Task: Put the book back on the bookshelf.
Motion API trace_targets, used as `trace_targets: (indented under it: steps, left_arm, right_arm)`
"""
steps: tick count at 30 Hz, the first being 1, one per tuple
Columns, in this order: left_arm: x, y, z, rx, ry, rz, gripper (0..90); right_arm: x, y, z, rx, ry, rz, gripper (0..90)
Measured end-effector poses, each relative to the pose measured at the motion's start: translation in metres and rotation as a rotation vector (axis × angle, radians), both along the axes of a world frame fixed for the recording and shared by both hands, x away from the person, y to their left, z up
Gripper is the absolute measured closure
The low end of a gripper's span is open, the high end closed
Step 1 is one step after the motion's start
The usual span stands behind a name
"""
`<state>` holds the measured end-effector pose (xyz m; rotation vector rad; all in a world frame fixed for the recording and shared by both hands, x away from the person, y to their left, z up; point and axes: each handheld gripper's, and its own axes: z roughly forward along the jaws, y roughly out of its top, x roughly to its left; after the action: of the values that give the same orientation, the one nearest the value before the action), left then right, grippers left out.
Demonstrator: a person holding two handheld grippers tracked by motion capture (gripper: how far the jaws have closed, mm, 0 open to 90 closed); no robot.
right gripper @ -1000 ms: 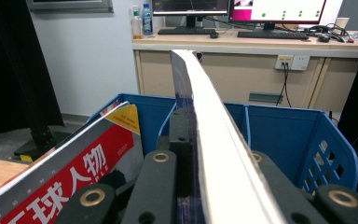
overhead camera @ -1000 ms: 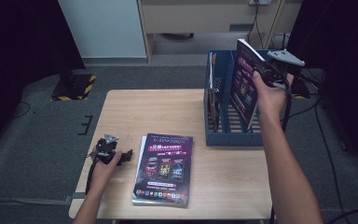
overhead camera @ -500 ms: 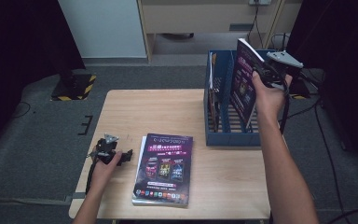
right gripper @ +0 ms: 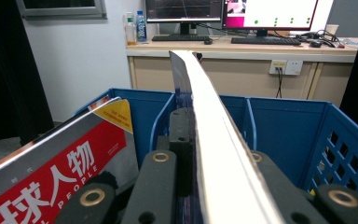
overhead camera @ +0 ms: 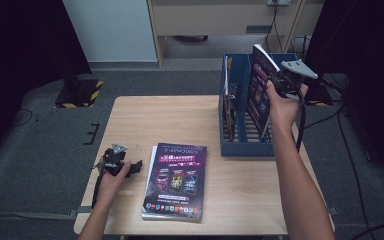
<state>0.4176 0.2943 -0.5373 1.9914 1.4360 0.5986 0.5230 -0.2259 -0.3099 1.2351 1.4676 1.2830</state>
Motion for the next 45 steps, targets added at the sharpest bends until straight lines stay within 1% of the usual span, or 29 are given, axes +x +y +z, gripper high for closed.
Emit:
trace_targets:
  steps: [3,9,12,15,22,29,31,33,35,36,40,44,45]
  left_arm:
    - [0.0,0.0,0.0,0.0,0.0,0.0,0.0]
    - [0.0,0.0,0.0,0.0,0.001,0.0,0.0]
    - [0.0,0.0,0.0,0.0,0.001,0.0,0.0]
    - [0.0,0.0,0.0,0.0,0.001,0.0,0.0]
    - [0.0,0.0,0.0,0.0,0.001,0.0,0.0]
    - [0.0,0.0,0.0,0.001,0.001,0.0,0.0]
    - [0.0,0.0,0.0,0.0,0.001,0.0,0.0]
    - [0.0,0.0,0.0,0.0,0.001,0.0,0.0]
    - [0.0,0.0,0.0,0.001,0.001,0.0,0.0]
    - [0.0,0.0,0.0,0.001,0.001,0.0,0.0]
    - [0.0,0.0,0.0,0.001,0.002,-0.002,0.0]
    - [0.0,-0.001,0.0,0.001,0.002,-0.003,0.0]
    - [0.0,-0.001,0.0,0.001,0.001,-0.003,0.0]
  right_arm:
    - [0.002,0.0,-0.004,0.008,-0.006,-0.002,82.6]
    - [0.005,0.003,-0.016,-0.003,-0.004,-0.007,82.6]
    - [0.006,0.006,-0.023,-0.024,-0.004,-0.006,82.6]
    - [0.006,0.009,-0.03,-0.034,-0.001,-0.01,82.6]
    - [0.009,0.007,-0.04,-0.02,-0.01,-0.039,82.6]
    - [0.011,0.002,-0.052,-0.017,-0.005,-0.047,82.7]
    - [0.011,0.002,-0.054,-0.025,-0.003,-0.043,82.6]
    - [0.011,0.003,-0.056,-0.02,-0.008,-0.04,82.7]
    - [0.011,0.005,-0.059,-0.018,-0.003,-0.039,82.7]
    - [0.011,0.006,-0.061,-0.02,0.008,-0.032,82.6]
    - [0.009,0.008,-0.064,-0.008,0.002,-0.006,82.6]
    - [0.006,0.01,-0.065,-0.02,0.004,0.015,82.4]
    - [0.006,0.01,-0.065,-0.03,0.003,0.019,82.2]
